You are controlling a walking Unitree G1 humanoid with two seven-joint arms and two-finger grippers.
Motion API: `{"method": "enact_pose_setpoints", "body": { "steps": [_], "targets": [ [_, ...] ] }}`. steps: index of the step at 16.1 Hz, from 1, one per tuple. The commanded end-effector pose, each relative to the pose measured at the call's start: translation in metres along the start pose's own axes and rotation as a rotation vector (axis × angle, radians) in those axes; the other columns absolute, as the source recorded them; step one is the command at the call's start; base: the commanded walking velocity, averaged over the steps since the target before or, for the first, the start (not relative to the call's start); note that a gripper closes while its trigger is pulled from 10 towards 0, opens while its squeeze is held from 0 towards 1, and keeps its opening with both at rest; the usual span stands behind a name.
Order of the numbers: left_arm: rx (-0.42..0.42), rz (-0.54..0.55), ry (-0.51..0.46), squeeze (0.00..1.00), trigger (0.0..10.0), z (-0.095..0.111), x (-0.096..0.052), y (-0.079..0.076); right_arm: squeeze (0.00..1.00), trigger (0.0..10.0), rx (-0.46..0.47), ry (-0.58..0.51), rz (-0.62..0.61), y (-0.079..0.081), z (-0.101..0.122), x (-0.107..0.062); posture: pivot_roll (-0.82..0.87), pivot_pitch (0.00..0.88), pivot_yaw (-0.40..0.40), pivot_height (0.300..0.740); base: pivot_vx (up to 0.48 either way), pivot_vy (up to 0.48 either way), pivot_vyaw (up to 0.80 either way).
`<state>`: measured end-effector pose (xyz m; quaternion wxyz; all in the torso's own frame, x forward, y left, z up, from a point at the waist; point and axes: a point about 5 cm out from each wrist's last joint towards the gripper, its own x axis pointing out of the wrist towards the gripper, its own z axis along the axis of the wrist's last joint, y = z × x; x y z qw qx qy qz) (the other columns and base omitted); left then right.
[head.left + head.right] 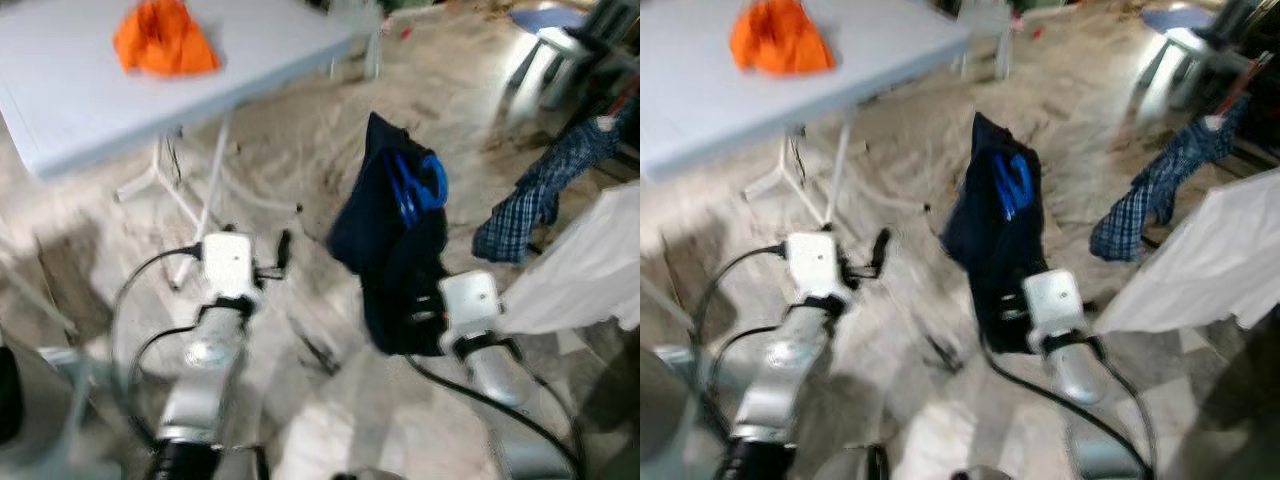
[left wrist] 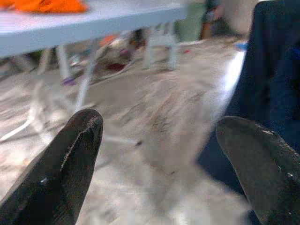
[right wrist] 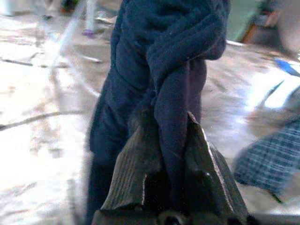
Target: Hang hanger
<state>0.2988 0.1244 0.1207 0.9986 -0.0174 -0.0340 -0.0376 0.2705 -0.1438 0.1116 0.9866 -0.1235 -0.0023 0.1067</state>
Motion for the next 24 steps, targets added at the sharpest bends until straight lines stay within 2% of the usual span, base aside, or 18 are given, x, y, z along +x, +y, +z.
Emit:
{"method": "enact_pose_setpoints", "body": {
  "steps": [1, 8, 24],
  "targets": [
    [-0.017, 0.023, 0.009, 0.00, 10.0, -0.001, -0.001, -0.002, 0.00, 10.0, -0.013, -0.048, 0.000, -0.004, 0.010, 0.000, -0.05, 0.214, -0.033, 0.740, 0.000, 0.000, 0.00],
    [-0.050, 0.011, -0.025, 0.00, 10.0, 0.004, -0.003, 0.001, 0.00, 10.0, -0.035, -0.060, 0.044, 0.004, 0.013, 0.000, -0.06, 0.219, -0.024, 0.740, 0.035, 0.000, 0.00],
    [-0.054, -0.031, -0.022, 0.00, 10.0, 0.004, -0.004, -0.006, 0.00, 10.0, -0.063, -0.087, 0.069, 0.010, 0.018, 0.000, -0.05, 0.218, -0.020, 0.740, 0.263, 0.243, 0.00]
  ]
}}
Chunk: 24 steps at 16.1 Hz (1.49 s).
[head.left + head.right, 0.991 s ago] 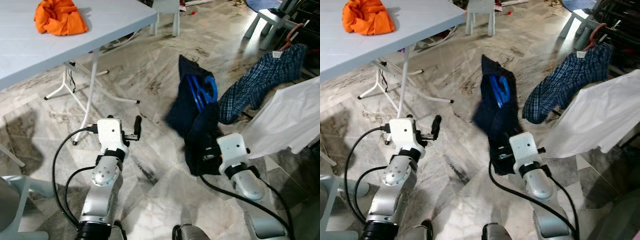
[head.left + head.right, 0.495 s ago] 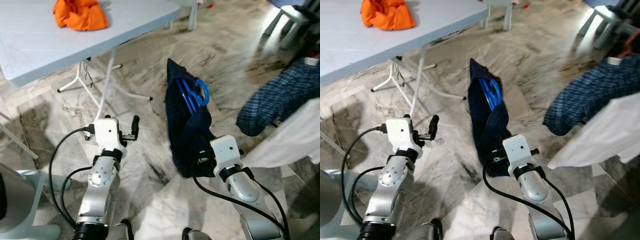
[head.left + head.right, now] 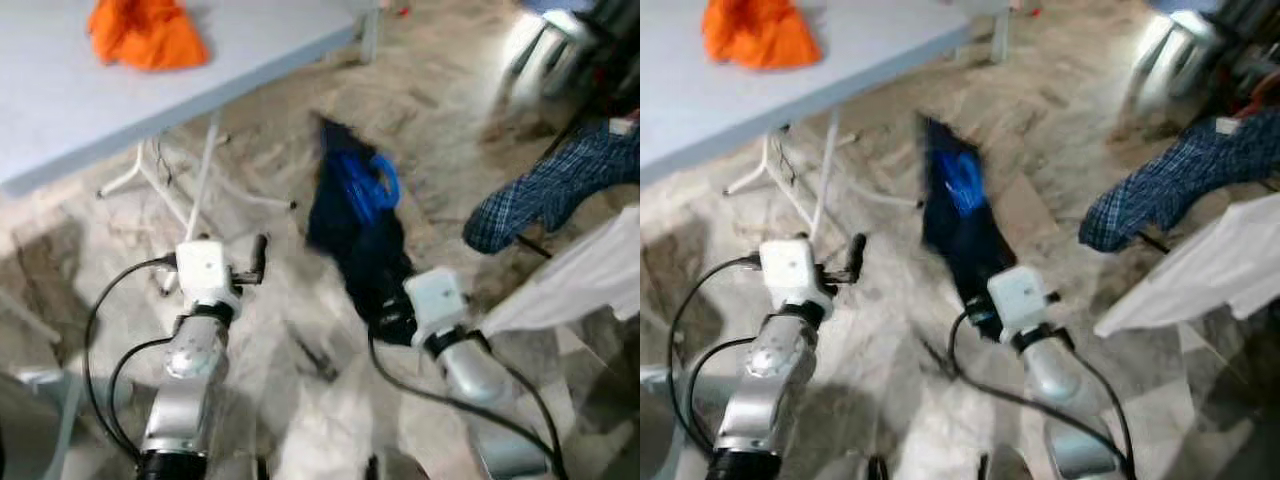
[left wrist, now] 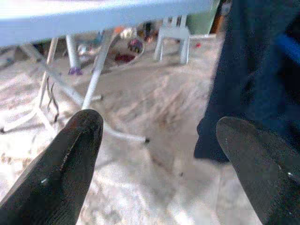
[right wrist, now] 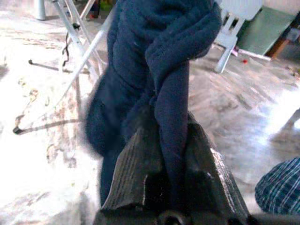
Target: Hang hanger
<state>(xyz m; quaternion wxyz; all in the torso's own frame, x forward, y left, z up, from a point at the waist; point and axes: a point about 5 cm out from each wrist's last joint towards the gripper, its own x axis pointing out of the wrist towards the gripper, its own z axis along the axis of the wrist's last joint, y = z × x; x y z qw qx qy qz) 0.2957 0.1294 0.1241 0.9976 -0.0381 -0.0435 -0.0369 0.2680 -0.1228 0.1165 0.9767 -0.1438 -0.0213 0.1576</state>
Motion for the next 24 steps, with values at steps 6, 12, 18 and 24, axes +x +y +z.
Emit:
{"method": "enact_pose_setpoints", "body": {
  "steps": [6, 12, 18, 24],
  "targets": [
    [-0.008, -0.024, 0.006, 0.00, 10.0, -0.0015, -0.0017, -0.0096, 0.00, 10.0, -0.027, -0.047, -0.021, -0.0081, 0.0087, -0.0007, -0.05, 0.218, -0.022, 0.740, 0.241, 0.121, 0.00],
    [0.030, -0.009, 0.011, 0.00, 10.0, -0.0026, -0.0016, -0.0120, 0.00, 10.0, -0.045, -0.041, -0.015, -0.0073, 0.0069, -0.0022, -0.05, 0.220, -0.022, 0.740, 0.000, 0.000, 0.34],
    [0.046, 0.005, 0.029, 0.00, 10.0, -0.0057, -0.0039, -0.0111, 0.00, 10.0, -0.042, -0.040, -0.006, -0.0054, 0.0070, -0.0032, -0.05, 0.226, -0.028, 0.740, 0.000, 0.000, 0.80],
    [0.025, -0.029, 0.028, 0.00, 10.0, -0.0060, -0.0062, -0.0136, 0.00, 10.0, -0.033, -0.040, -0.005, -0.0048, 0.0067, -0.0029, -0.05, 0.228, -0.030, 0.740, 0.000, -0.131, 0.18]
  ]
}}
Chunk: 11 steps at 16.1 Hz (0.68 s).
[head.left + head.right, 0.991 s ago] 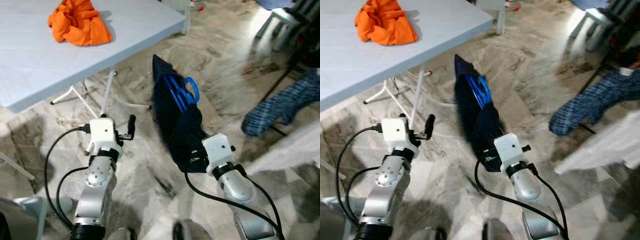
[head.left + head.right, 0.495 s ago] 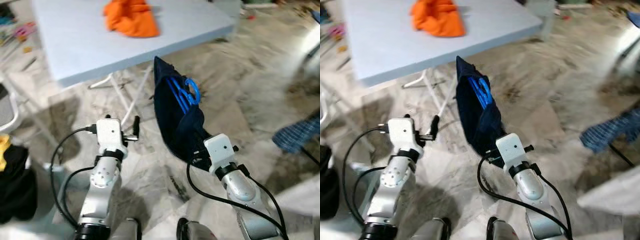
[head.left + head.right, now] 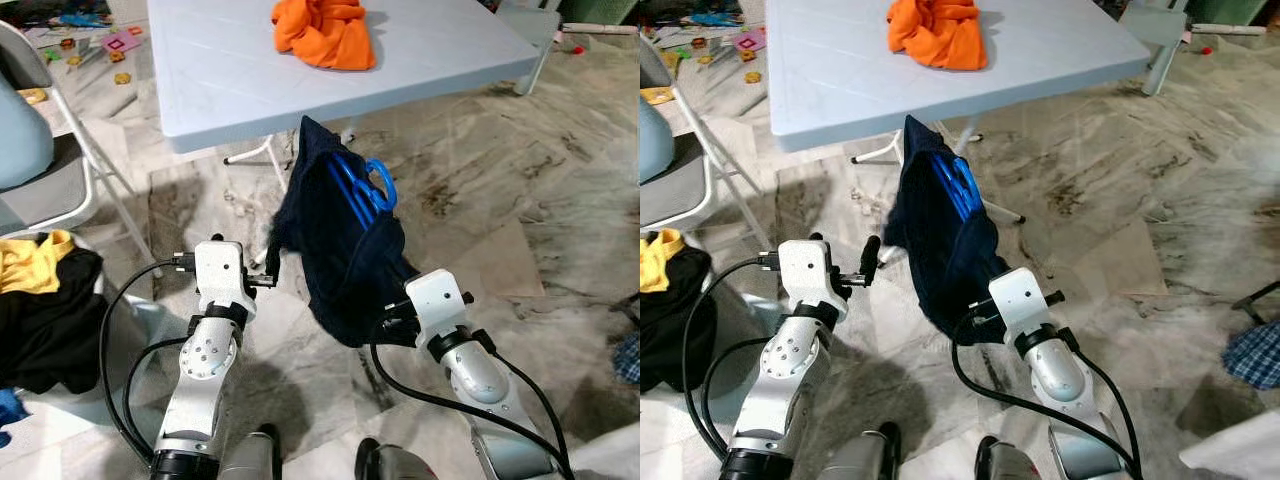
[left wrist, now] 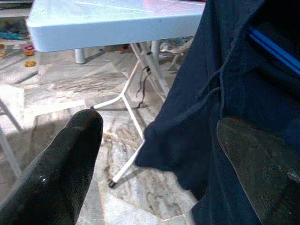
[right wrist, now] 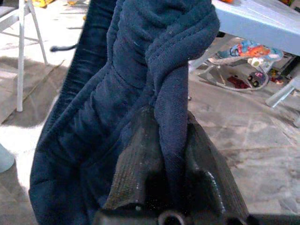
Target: Hang hanger
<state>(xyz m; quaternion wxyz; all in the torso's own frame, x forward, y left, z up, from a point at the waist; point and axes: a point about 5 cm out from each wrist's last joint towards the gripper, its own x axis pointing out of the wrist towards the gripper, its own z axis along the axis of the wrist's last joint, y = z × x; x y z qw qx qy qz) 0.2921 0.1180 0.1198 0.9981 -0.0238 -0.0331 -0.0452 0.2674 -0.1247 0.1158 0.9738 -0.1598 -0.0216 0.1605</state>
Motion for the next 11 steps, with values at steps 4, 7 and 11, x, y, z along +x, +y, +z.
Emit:
{"method": "enact_pose_setpoints", "body": {
  "steps": [4, 7, 11],
  "targets": [
    [-0.008, -0.025, 0.006, 0.00, 10.0, -0.0007, -0.0028, -0.0028, 0.00, 10.0, 0.003, -0.042, -0.019, -0.0034, 0.0085, 0.0001, -0.05, 0.244, -0.031, 0.740, 0.000, -0.351, 0.00],
    [-0.010, -0.034, 0.014, 0.00, 10.0, -0.0034, -0.0056, -0.0065, 0.00, 10.0, 0.006, -0.035, -0.006, -0.0006, 0.0059, -0.0021, -0.05, 0.228, -0.032, 0.740, 0.000, -0.372, 0.00],
    [-0.047, -0.047, 0.027, 0.00, 10.0, -0.0068, -0.0050, -0.0114, 0.00, 10.0, 0.008, -0.035, 0.003, 0.0004, 0.0055, -0.0015, -0.05, 0.209, -0.031, 0.740, 0.000, -0.257, 0.00]
  ]
}}
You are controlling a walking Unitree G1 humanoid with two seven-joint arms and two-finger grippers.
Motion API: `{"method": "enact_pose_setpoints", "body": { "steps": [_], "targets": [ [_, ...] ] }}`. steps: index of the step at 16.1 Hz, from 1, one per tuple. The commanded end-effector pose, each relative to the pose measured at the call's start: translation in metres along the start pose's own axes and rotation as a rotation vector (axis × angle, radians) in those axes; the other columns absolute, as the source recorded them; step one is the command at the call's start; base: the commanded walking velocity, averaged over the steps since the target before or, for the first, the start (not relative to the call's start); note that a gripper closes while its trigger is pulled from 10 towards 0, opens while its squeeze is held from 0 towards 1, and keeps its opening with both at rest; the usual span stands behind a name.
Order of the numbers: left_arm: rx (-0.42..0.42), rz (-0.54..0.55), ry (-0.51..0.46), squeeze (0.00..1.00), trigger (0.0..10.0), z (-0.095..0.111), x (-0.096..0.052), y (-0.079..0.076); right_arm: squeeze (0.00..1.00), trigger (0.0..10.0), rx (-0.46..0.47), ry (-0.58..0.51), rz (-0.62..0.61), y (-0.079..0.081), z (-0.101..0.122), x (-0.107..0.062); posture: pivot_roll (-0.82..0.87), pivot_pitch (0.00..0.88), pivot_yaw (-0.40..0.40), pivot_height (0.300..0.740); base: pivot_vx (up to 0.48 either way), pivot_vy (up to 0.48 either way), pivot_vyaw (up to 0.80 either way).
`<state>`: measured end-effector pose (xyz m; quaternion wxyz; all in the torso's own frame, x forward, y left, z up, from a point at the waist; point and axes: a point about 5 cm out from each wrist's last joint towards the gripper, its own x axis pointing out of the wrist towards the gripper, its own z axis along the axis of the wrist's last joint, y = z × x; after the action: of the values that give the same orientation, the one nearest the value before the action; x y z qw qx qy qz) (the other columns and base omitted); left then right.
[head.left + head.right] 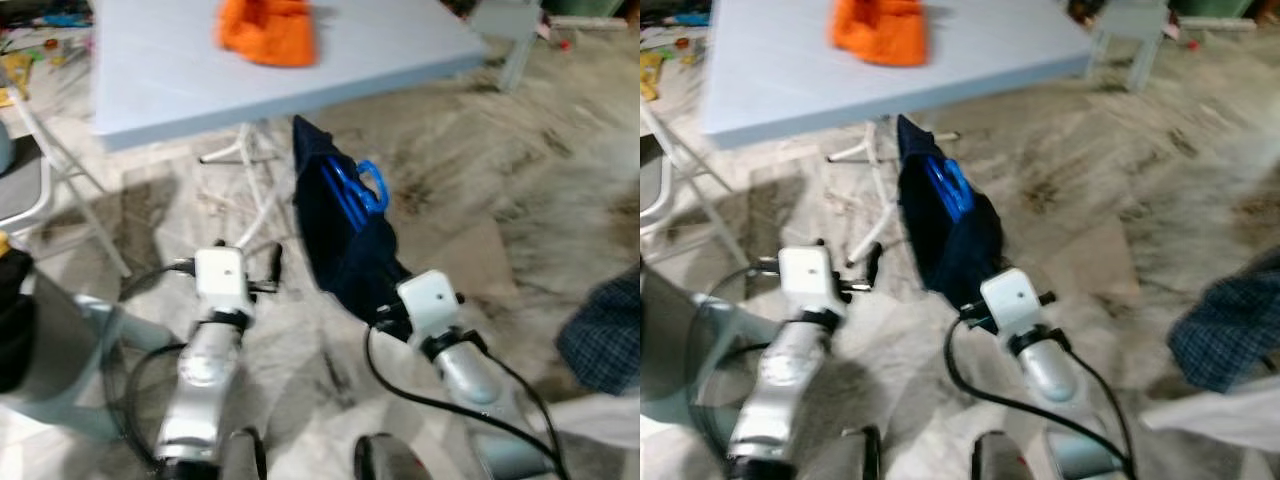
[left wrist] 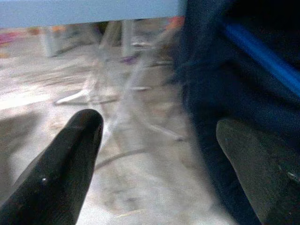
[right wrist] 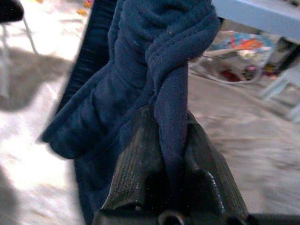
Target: Hang hanger
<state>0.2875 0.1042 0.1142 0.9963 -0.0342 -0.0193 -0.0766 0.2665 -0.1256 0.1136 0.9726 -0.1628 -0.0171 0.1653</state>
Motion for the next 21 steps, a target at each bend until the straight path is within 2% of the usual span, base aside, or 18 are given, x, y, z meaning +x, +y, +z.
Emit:
{"method": "enact_pose_setpoints", "body": {
  "steps": [1, 3, 5, 8, 9, 11, 13, 14, 16, 17, 18, 19, 21],
  "targets": [
    [0.007, 0.012, 0.037, 0.00, 10.0, -0.005, -0.004, 0.002, 0.00, 10.0, 0.009, -0.048, -0.002, 0.000, 0.009, 0.002, -0.06, 0.203, -0.029, 0.740, 0.000, 0.000, 0.00],
    [0.113, -0.095, 0.067, 0.00, 10.0, -0.013, -0.017, 0.001, 0.00, 10.0, 0.004, -0.051, -0.006, -0.003, 0.009, 0.002, -0.05, 0.204, -0.030, 0.740, 0.000, 0.000, 0.00],
    [0.166, -0.117, 0.093, 0.00, 10.0, -0.017, -0.021, 0.004, 0.00, 10.0, 0.013, -0.038, -0.012, -0.003, 0.004, -0.001, -0.03, 0.200, -0.032, 0.740, 0.000, 0.000, 0.00],
    [0.200, -0.104, 0.089, 0.00, 10.0, -0.015, -0.021, 0.009, 0.00, 10.0, 0.041, -0.025, -0.001, 0.006, 0.000, -0.002, -0.01, 0.188, -0.032, 0.740, 0.000, 0.000, 0.00],
    [0.186, -0.087, 0.074, 0.00, 10.0, -0.012, -0.018, 0.008, 0.00, 10.0, 0.046, -0.026, 0.001, 0.007, 0.000, 0.000, -0.01, 0.187, -0.030, 0.740, 0.000, 0.000, 0.00],
    [0.183, -0.072, 0.057, 0.00, 10.0, -0.009, -0.017, 0.007, 0.00, 10.0, 0.048, -0.033, -0.002, 0.004, 0.001, 0.003, -0.01, 0.184, -0.029, 0.740, 0.000, 0.000, 0.00],
    [0.174, -0.032, 0.068, 0.00, 10.0, -0.011, -0.016, 0.011, 0.00, 10.0, 0.110, -0.023, -0.011, -0.002, -0.001, 0.007, 0.00, 0.177, -0.029, 0.740, 0.000, 0.000, 0.00],
    [0.164, -0.038, 0.062, 0.00, 10.0, -0.012, -0.014, 0.018, 0.00, 10.0, 0.226, -0.025, 0.028, -0.001, 0.003, 0.010, 0.00, 0.168, -0.022, 0.740, 0.000, 0.000, 0.00],
    [0.168, -0.022, 0.049, 0.00, 10.0, -0.010, -0.010, 0.028, 0.00, 10.0, 0.210, -0.045, 0.122, 0.000, 0.012, 0.012, 0.00, 0.170, -0.023, 0.740, 0.000, 0.000, 0.00],
    [0.169, 0.001, 0.051, 0.00, 10.0, -0.008, -0.006, 0.035, 0.00, 10.0, 0.244, -0.041, 0.204, 0.002, 0.015, 0.010, 0.00, 0.170, -0.023, 0.740, 0.000, 0.000, 0.00],
    [0.188, 0.002, 0.046, 0.00, 10.0, -0.006, -0.001, 0.042, 0.00, 10.0, 0.275, -0.040, 0.354, 0.002, 0.021, 0.003, 0.00, 0.172, -0.023, 0.740, 0.000, 0.000, 0.00],
    [0.195, -0.006, 0.038, 0.00, 10.0, -0.004, 0.003, 0.045, 0.00, 10.0, 0.292, -0.037, 0.446, 0.000, 0.025, -0.003, -0.01, 0.176, -0.020, 0.740, 0.000, 0.000, 0.00],
    [0.201, -0.012, 0.029, 0.00, 10.0, -0.002, 0.006, 0.045, 0.00, 10.0, 0.275, -0.023, 0.524, -0.003, 0.027, -0.009, -0.03, 0.184, -0.014, 0.740, 0.000, 0.000, 0.00]
  ]
}}
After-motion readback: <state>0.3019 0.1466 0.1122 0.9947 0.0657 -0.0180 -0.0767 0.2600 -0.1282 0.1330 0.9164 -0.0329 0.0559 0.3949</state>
